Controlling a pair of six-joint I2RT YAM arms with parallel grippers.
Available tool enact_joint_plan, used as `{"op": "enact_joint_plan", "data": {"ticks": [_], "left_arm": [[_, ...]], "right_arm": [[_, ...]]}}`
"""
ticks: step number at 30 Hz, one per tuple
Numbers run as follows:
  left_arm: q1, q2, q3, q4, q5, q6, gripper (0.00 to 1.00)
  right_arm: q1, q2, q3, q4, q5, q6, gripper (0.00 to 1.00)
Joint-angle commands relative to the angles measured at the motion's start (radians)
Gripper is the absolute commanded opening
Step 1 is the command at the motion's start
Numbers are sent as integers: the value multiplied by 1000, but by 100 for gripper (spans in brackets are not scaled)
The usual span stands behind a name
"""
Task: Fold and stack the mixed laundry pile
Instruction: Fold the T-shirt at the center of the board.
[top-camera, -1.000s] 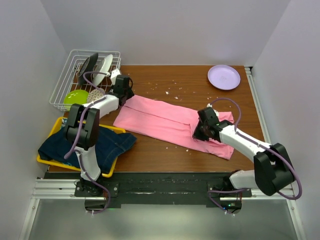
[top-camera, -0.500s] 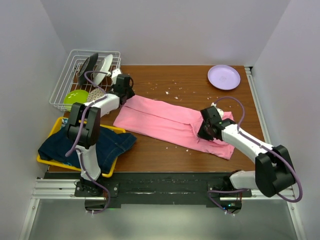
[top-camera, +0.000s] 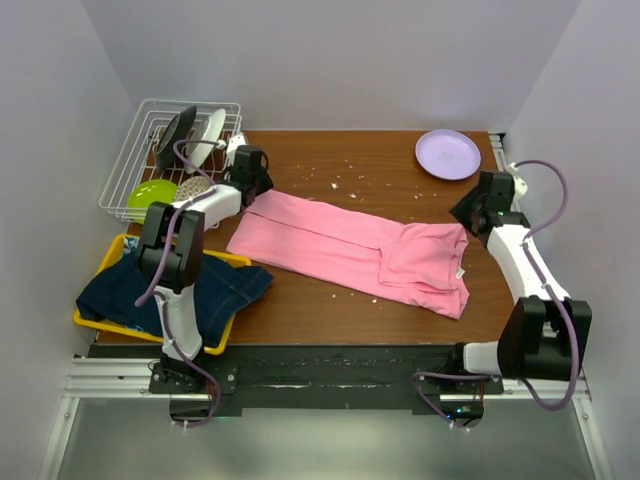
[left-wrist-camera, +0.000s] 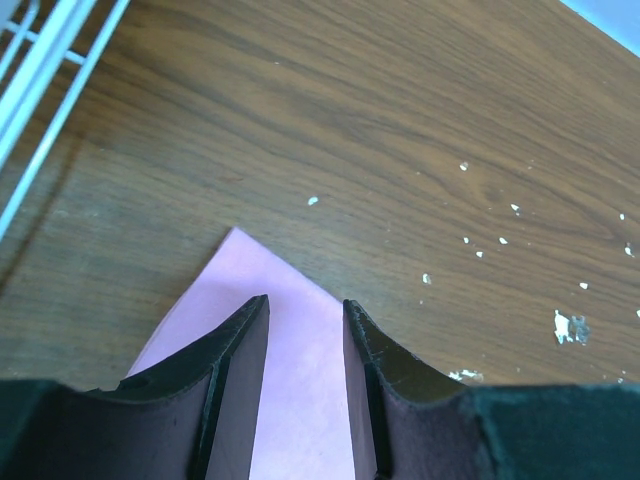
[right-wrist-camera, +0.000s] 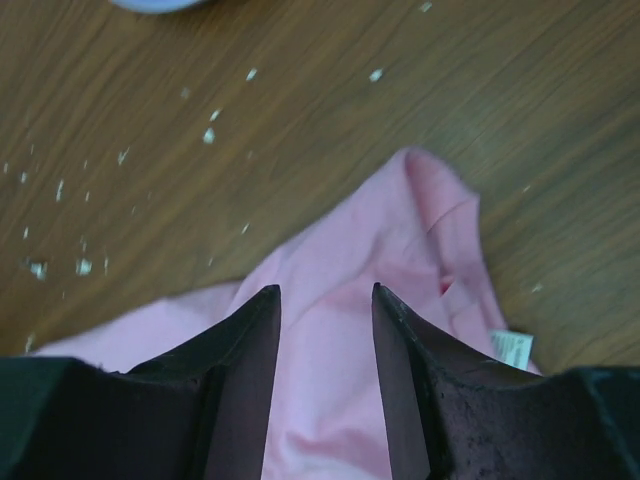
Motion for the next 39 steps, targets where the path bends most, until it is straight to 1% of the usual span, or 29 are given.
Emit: {"op": "enact_joint_plan", "data": {"ticks": [1,3,5,10,16,20,21,23,24,26,27,30,34,39], "left_arm": [[1,30,42,59,39,-21,40],[0,39,41,59,43,-27,40],[1,46,42,61,43,-27,40],[1,53,41,62,49,-32,40],[1,62,41,67,51,-36,40],[1,73,42,64,54,-41,40],[1,73,42,64,52,-44,40],[1,81,42,56,52,-49,40],[1,81,41,56,54,-47,40],[3,82,42,53,51,-49,40],[3,84,42,52,52,-49,40],[4,87,47,49,54,-50,40],[4,90,57,44,54,-49,40],[9,86,74,38,63,-43,40]], "right_arm": [[-117,87,0,164,-57,-22,47],[-144,129,11,215,-109,-12,48],[-170,187,20,244,-120,5,49],[-202,290,57,238,-114,38,49],[-208,334,51,259,-142,64,49],[-208,348,39,271,-160,81,46],[-210,350,37,271,-163,87,41],[-210,353,31,281,-177,92,35],[-210,359,31,278,-171,97,27],[-210,365,43,258,-165,94,19],[-213,368,48,247,-144,89,11],[-227,348,49,224,-95,84,0],[-253,342,62,213,-48,83,0],[-289,380,92,239,-57,89,0]]}}
